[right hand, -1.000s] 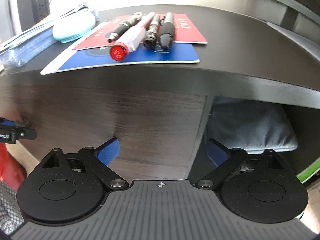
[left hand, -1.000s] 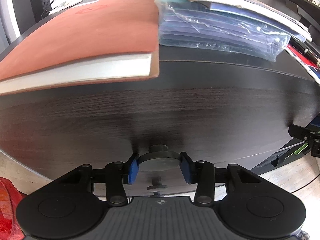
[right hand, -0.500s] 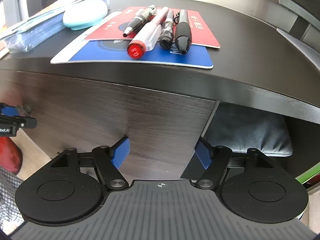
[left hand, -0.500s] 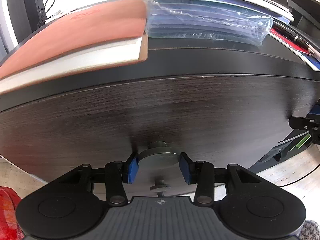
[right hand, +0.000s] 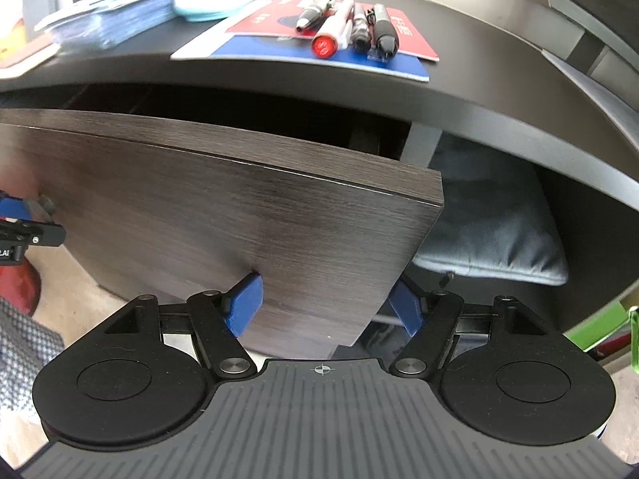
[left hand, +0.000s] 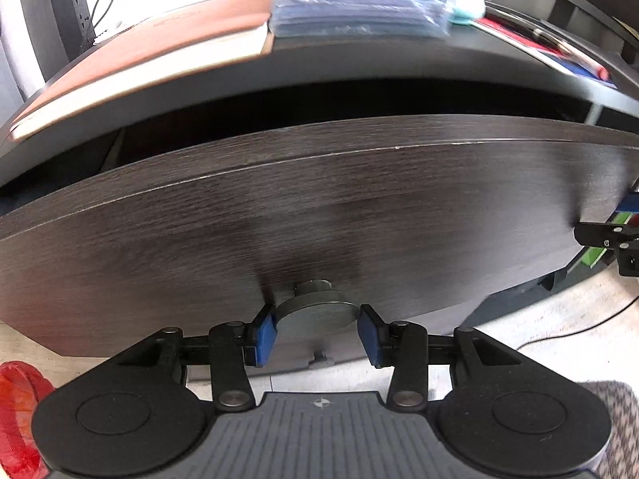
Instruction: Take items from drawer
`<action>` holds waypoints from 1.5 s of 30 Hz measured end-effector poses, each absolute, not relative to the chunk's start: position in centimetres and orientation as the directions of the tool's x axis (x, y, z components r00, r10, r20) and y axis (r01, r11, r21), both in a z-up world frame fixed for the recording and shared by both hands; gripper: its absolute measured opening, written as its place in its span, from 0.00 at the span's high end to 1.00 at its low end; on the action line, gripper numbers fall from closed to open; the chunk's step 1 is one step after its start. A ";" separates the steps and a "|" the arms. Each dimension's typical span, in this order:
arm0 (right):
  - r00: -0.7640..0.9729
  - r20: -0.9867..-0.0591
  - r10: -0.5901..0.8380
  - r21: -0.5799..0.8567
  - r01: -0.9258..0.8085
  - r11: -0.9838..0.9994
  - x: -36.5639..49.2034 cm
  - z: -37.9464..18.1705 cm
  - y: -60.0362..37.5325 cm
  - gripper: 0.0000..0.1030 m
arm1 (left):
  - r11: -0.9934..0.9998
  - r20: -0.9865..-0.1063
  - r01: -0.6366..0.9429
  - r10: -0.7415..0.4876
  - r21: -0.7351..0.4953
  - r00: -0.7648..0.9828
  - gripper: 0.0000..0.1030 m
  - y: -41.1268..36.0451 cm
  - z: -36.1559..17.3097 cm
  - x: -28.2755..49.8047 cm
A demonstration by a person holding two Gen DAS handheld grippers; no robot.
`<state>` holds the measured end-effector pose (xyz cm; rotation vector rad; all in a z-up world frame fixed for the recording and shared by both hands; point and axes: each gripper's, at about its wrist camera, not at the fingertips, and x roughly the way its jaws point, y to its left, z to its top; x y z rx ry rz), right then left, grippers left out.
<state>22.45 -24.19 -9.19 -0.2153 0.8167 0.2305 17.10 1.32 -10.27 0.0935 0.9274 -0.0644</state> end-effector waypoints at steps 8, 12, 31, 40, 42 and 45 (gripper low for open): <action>0.654 -0.748 0.115 -0.097 -0.280 0.955 16.7 -9.5 -24.0 0.28 | 0.991 -0.820 0.125 -0.038 0.042 0.571 0.60 1.8 -10.7 13.8; 0.634 -0.764 0.119 -0.066 -0.260 0.963 14.6 -9.4 -23.9 0.24 | 0.995 -0.848 0.094 -0.074 -0.028 0.525 0.59 2.6 -10.8 13.3; 0.859 -0.505 0.086 0.088 -0.048 0.995 7.8 0.2 -23.3 0.19 | 0.971 -0.678 0.238 -0.195 -0.030 0.709 0.20 -0.9 -1.6 7.7; 0.788 -0.598 0.145 0.060 -0.137 0.989 11.9 -1.0 -17.9 0.29 | 0.997 -0.655 -0.066 0.072 0.035 0.752 0.16 4.4 -1.1 12.2; 0.768 -0.621 0.156 0.053 -0.157 0.986 12.6 -1.6 -16.9 0.30 | 0.992 -0.680 -0.109 0.124 0.065 0.723 0.14 4.9 -1.8 13.1; 0.739 -0.654 0.161 0.042 -0.176 0.983 13.7 -2.3 -15.9 0.31 | 0.987 -0.704 -0.141 0.151 0.073 0.694 0.12 5.3 -2.7 13.5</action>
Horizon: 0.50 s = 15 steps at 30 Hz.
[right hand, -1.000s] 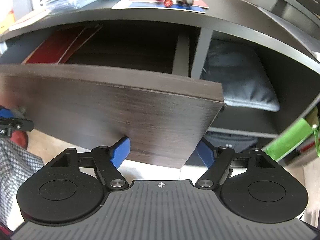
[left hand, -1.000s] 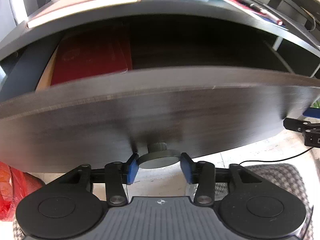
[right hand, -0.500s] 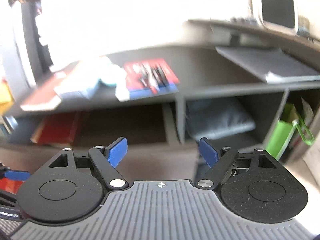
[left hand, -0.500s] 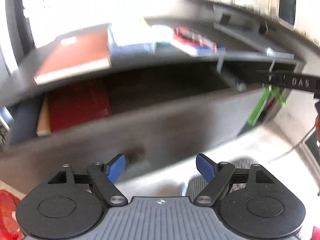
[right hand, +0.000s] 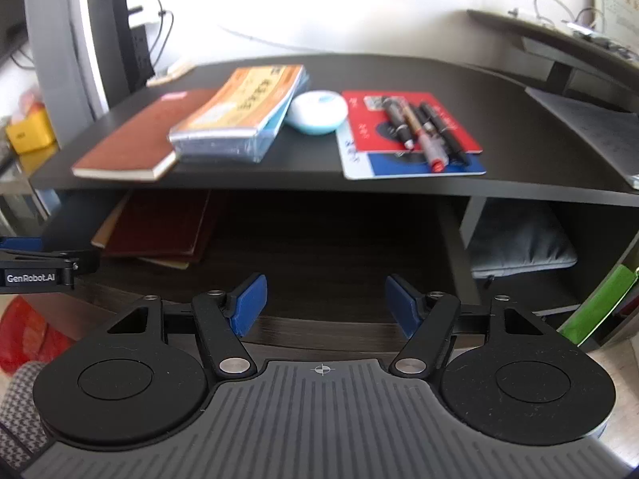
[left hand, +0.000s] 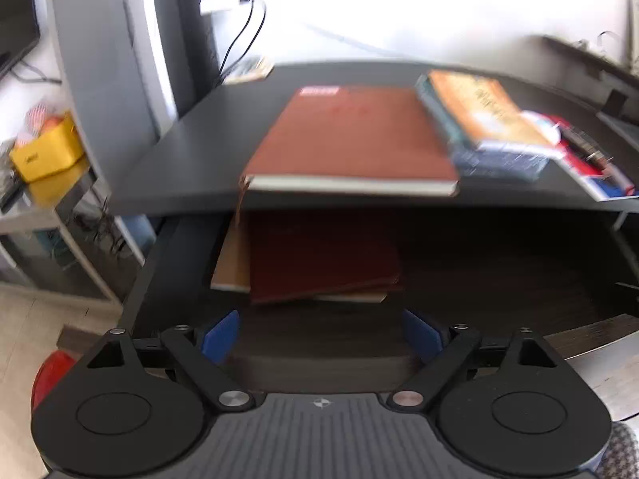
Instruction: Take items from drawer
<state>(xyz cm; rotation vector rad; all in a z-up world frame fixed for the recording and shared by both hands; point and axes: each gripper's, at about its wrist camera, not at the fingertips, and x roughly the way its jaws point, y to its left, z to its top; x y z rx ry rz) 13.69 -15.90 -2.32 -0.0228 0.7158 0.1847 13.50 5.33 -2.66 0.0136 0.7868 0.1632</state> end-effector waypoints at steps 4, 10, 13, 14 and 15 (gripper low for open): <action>0.710 -0.684 0.167 0.057 -0.176 0.983 14.6 -2.9 -15.5 0.31 | 0.986 -0.708 -0.151 0.156 0.070 0.689 0.09 5.6 -3.1 13.5; 0.699 -0.701 0.143 0.048 -0.154 0.987 14.8 -3.2 -15.2 0.26 | 0.988 -0.703 -0.143 0.143 0.059 0.697 0.09 5.7 -3.4 13.4; 0.691 -0.711 0.132 0.042 -0.145 0.989 14.9 -3.2 -15.0 0.24 | 0.989 -0.700 -0.137 0.132 0.050 0.702 0.09 5.9 -3.3 13.0; 0.692 -0.711 0.127 0.038 -0.142 0.989 14.8 -3.2 -14.9 0.24 | 0.990 -0.700 -0.134 0.128 0.047 0.703 0.09 5.9 -3.3 12.9; 0.692 -0.711 0.122 0.035 -0.139 0.990 14.6 -3.3 -14.8 0.24 | 0.990 -0.701 -0.131 0.124 0.044 0.703 0.09 6.0 -3.2 12.8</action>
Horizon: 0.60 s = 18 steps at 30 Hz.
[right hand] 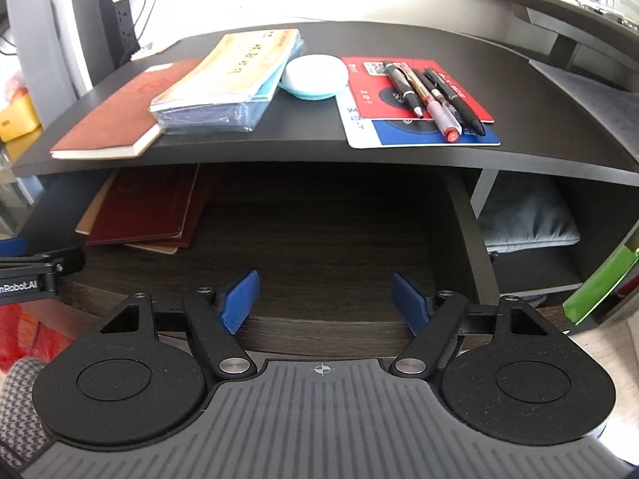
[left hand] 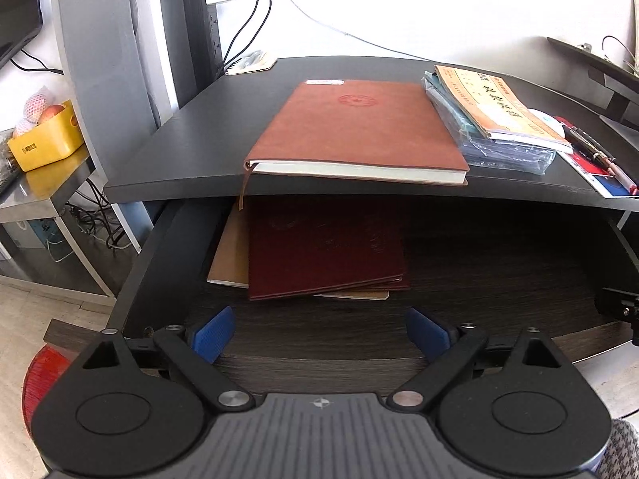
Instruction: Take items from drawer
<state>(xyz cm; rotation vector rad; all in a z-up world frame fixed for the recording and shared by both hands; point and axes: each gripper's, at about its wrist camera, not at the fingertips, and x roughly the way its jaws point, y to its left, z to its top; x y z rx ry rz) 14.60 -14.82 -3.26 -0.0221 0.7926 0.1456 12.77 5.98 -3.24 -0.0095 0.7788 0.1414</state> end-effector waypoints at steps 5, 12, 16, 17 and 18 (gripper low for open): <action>0.690 -0.715 0.110 0.027 -0.130 0.991 13.7 -3.3 -14.7 0.24 | 0.992 -0.703 -0.122 0.111 0.035 0.703 0.09 6.0 -3.4 11.9; 0.683 -0.723 0.104 0.023 -0.127 0.992 11.5 -3.3 -14.8 0.24 | 0.993 -0.698 -0.115 0.103 0.030 0.708 0.09 5.9 -3.8 9.6; 0.678 -0.728 0.096 0.017 -0.123 0.992 10.1 -3.2 -14.8 0.24 | 0.994 -0.694 -0.106 0.091 0.021 0.715 0.09 5.9 -4.0 8.2; 0.677 -0.729 0.096 0.016 -0.122 0.992 9.8 -3.2 -14.8 0.24 | 0.994 -0.692 -0.104 0.088 0.019 0.716 0.09 5.9 -4.0 7.8; 0.676 -0.731 0.095 0.016 -0.123 0.992 9.5 -3.2 -14.8 0.24 | 0.994 -0.691 -0.103 0.087 0.018 0.718 0.10 5.9 -4.1 7.5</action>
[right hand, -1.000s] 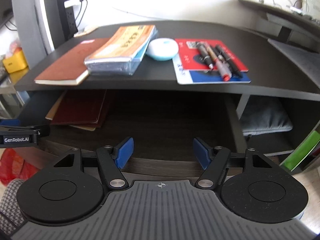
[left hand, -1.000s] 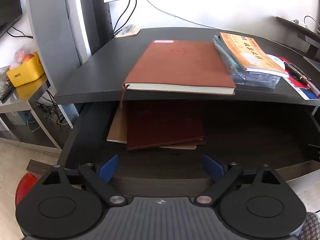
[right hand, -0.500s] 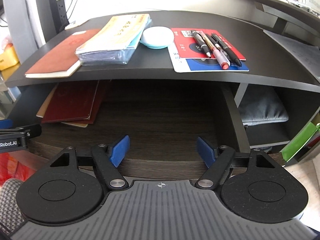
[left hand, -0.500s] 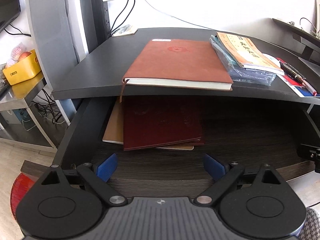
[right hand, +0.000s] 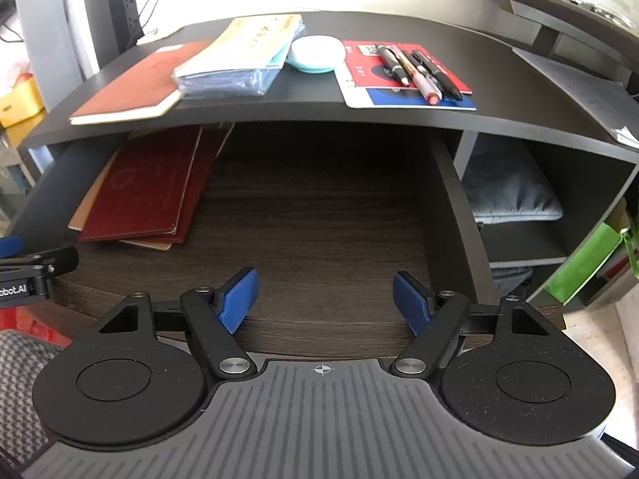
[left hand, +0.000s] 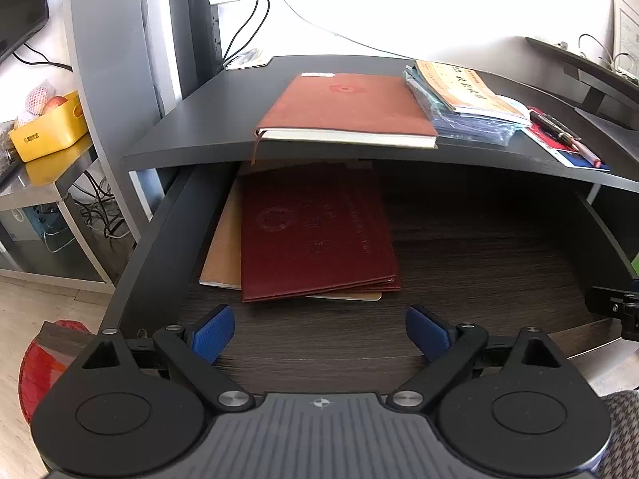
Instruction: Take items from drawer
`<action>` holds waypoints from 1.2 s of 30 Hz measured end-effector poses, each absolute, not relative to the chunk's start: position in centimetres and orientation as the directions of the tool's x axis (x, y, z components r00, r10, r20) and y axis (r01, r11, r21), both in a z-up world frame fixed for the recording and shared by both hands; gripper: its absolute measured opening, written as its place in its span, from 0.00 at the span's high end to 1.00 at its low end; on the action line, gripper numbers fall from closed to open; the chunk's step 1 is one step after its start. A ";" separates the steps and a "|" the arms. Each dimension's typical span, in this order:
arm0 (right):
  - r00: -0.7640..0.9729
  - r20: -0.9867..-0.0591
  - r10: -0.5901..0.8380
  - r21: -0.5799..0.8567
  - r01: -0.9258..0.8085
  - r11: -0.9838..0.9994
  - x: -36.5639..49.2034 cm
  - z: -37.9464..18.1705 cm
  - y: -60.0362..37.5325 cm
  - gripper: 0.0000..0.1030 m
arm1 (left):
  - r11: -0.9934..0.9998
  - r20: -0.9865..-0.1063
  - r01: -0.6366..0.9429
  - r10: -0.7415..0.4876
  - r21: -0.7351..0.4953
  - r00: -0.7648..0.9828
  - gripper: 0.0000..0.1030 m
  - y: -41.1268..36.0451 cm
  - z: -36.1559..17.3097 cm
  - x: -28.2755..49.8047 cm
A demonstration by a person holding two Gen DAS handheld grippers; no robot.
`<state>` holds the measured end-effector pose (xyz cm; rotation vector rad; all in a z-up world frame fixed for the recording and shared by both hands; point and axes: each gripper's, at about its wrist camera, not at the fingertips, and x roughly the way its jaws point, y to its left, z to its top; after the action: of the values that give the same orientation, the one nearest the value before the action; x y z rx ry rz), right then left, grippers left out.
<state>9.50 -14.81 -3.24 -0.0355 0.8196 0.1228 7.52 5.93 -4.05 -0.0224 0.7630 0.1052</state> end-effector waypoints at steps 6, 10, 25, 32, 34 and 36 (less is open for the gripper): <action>0.644 -0.757 0.108 0.027 -0.135 0.991 8.1 -3.1 -15.1 0.24 | 0.995 -0.697 -0.095 0.076 0.011 0.713 0.10 5.9 -4.1 6.0; 0.617 -0.779 0.114 0.035 -0.140 0.990 7.3 -3.1 -15.3 0.24 | 0.996 -0.704 -0.084 0.061 0.002 0.708 0.11 6.0 -4.1 5.0; 0.580 -0.812 0.056 -0.021 -0.125 0.992 7.7 -3.2 -13.5 0.22 | 0.997 -0.709 -0.068 0.033 -0.022 0.705 0.08 7.1 -3.9 4.8; 0.561 -0.826 0.042 -0.045 -0.140 0.989 8.2 -3.2 -12.8 0.21 | 0.998 -0.718 -0.061 0.027 -0.022 0.696 0.10 7.4 -3.7 4.9; 0.555 -0.831 0.037 -0.053 -0.145 0.988 8.4 -3.2 -12.6 0.21 | 0.998 -0.720 -0.061 0.022 -0.029 0.694 0.10 7.5 -3.7 4.9; 0.548 -0.836 0.036 -0.062 -0.159 0.985 8.6 -3.1 -12.1 0.21 | 0.997 -0.722 -0.063 0.018 -0.035 0.691 0.10 7.6 -3.6 4.9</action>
<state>8.60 -12.15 -3.09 -0.1362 0.9846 0.1163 4.89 7.64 -3.64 -0.0581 0.8061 0.0452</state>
